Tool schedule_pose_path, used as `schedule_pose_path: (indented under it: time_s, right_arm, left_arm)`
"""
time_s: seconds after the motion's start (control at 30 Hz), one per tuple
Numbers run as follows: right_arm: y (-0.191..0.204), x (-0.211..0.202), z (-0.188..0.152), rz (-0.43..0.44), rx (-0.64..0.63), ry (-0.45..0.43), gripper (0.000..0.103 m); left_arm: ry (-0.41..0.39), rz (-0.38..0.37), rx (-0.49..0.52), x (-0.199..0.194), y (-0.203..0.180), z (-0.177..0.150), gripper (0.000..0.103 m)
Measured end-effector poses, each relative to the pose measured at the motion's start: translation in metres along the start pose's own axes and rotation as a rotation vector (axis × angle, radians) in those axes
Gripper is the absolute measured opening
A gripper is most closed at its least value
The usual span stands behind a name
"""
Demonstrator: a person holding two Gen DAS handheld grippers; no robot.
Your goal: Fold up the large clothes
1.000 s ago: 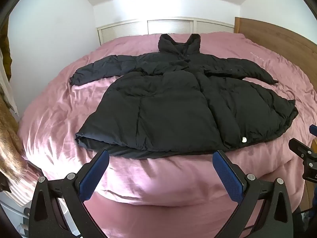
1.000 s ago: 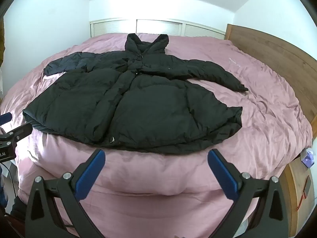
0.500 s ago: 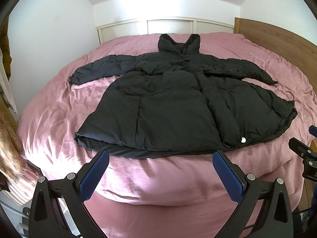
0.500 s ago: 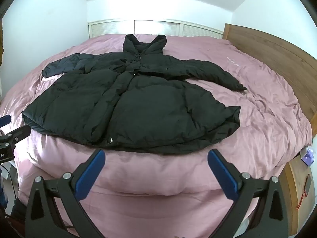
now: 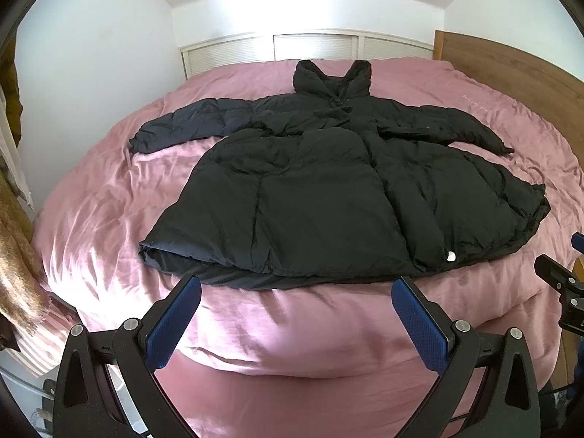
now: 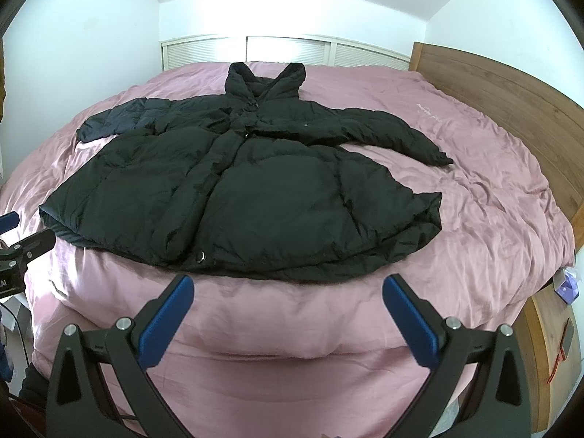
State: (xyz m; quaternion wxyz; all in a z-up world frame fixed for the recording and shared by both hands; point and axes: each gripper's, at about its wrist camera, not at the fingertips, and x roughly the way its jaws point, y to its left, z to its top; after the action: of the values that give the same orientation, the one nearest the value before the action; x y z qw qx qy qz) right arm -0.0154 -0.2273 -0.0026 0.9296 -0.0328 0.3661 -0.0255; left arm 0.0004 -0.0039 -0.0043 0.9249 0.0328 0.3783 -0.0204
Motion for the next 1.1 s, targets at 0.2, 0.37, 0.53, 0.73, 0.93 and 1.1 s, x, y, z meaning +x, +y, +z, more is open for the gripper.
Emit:
schedule_pose_path:
  time_s: [0.2,0.37,0.53,0.73,0.93,1.1]
  right_arm:
    - [-0.002,-0.0006,-0.0007,0.0,0.003,0.0,0.103]
    - [-0.0032,0.0006,-0.0013,0.002,0.007,0.003,0.103]
    - [-0.004,0.0014,-0.0018,0.002,0.007,0.005,0.103]
    - [-0.0045,0.0019,-0.0021,0.001,0.007,0.004,0.103]
    - [-0.006,0.0034,-0.0029,-0.003,0.007,0.001,0.103]
    - [-0.0057,0.0014,-0.0032,-0.002,0.001,-0.001,0.103]
  left_arm:
    - [0.005,0.009,-0.002,0.0003,0.0006,0.0007,0.102]
    - [0.019,0.023,-0.006,0.004,0.0043,0.0005,0.102]
    - [0.032,0.033,-0.01,0.0049,0.0069,0.0,0.102]
    - [0.039,0.041,-0.005,0.0075,0.0034,0.0018,0.102]
    - [0.04,0.043,-0.006,0.0076,0.0034,0.0019,0.102]
    - [0.04,0.046,-0.008,0.0058,0.0041,0.0029,0.102]
